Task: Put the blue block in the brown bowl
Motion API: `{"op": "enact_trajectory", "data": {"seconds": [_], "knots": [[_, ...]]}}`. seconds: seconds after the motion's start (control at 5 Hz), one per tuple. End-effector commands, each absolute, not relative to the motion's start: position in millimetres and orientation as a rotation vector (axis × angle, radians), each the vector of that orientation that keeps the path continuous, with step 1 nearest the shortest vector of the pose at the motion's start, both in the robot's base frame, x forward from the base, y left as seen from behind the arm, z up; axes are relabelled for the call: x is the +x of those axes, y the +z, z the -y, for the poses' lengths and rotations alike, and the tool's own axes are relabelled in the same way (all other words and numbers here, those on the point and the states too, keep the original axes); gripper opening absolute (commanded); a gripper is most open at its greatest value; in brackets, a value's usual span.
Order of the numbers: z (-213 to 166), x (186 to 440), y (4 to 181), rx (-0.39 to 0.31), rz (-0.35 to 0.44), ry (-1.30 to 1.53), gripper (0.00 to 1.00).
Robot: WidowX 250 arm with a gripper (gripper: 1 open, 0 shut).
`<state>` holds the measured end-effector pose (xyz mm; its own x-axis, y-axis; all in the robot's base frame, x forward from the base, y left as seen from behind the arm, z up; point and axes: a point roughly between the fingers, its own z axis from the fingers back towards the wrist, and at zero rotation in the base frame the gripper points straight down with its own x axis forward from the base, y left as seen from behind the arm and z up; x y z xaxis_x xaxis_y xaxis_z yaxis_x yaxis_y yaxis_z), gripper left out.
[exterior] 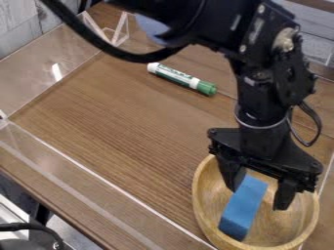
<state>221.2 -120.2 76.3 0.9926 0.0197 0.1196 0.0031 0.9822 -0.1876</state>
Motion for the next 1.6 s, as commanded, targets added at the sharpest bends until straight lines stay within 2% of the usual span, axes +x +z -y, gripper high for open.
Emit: {"op": "enact_trajectory", "data": {"seconds": [0.0,1.4], "knots": [[118,229,87.4,-0.201,0.157,0.014,1.00],[105,245,93.0,-0.189,0.184,0.018,1.00]]}}
